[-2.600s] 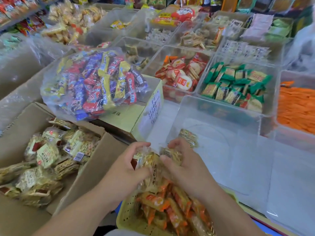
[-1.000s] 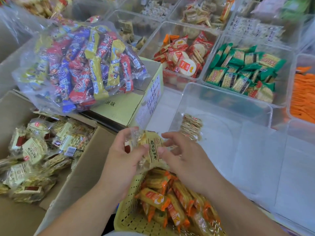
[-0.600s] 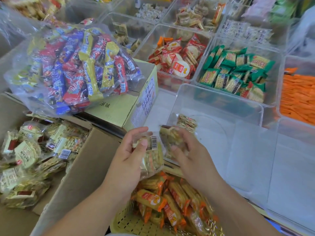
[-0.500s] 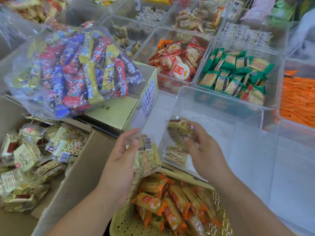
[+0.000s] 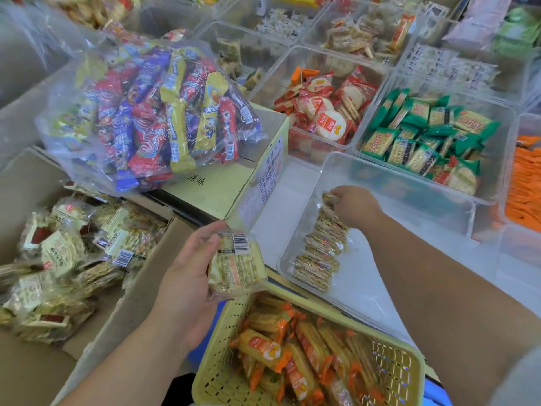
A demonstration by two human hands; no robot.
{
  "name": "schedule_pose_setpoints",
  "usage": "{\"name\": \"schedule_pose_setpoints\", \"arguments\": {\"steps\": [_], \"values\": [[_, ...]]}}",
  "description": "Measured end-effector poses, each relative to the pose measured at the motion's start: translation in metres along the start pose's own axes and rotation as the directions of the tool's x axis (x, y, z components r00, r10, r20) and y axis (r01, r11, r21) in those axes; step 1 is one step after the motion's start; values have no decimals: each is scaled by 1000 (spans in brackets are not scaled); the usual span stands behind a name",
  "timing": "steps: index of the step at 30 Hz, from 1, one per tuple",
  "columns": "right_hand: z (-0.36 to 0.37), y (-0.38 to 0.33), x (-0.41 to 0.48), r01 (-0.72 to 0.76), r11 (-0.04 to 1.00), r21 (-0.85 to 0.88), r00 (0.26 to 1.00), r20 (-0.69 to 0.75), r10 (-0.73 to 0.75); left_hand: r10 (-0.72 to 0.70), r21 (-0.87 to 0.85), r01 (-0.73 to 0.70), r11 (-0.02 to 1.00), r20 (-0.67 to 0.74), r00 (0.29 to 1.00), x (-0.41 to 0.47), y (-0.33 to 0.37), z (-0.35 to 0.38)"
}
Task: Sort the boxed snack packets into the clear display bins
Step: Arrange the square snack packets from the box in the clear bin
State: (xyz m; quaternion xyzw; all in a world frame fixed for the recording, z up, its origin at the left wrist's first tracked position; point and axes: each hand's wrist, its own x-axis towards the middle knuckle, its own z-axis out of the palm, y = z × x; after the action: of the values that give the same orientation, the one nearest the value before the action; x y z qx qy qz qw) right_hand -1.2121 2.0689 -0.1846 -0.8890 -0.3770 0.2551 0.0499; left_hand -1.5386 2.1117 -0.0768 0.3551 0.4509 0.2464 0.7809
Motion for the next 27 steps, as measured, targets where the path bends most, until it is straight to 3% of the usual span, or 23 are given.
{"name": "schedule_pose_setpoints", "arguments": {"steps": [6, 12, 16, 18, 20, 21, 23, 25, 27], "values": [[21, 4, 12, 35, 994, -105, 987, 158, -18, 21, -70, -24, 997, -33, 999, -1, 6, -4], [22, 12, 3, 9, 1000, -4, 983, 184, -8, -23, -126, 15, 992, -66, 998, -3, 9, -2], [6, -6, -36, 3, 989, 147, 999, -42, 3, 19, -86, -21, 996, -31, 999, -4, 11, 0], [-2, -29, -74, 123, 934, 334, 987, -141, -79, 122, 190, -122, 974, 15, 992, -8, 11, 3], [-9, -53, -123, 150, 744, 651, 987, -60, -147, 298, 573, -343, 744, 175, 938, -12, 9, 5], [-11, -63, -147, 85, 601, 795, 983, 33, -183, 356, 668, -465, 581, 305, 883, -13, 7, 6], [-11, -77, -183, -42, 363, 931, 946, 154, -286, 389, 686, -653, 321, 534, 751, -11, -1, 10], [-7, -83, -204, -17, 271, 962, 930, 115, -348, 373, 643, -737, 208, 645, 667, -11, -10, 16], [-3, -84, -211, -5, 214, 977, 945, 75, -317, 398, 622, -761, 183, 661, 636, -12, -13, 19]]}}
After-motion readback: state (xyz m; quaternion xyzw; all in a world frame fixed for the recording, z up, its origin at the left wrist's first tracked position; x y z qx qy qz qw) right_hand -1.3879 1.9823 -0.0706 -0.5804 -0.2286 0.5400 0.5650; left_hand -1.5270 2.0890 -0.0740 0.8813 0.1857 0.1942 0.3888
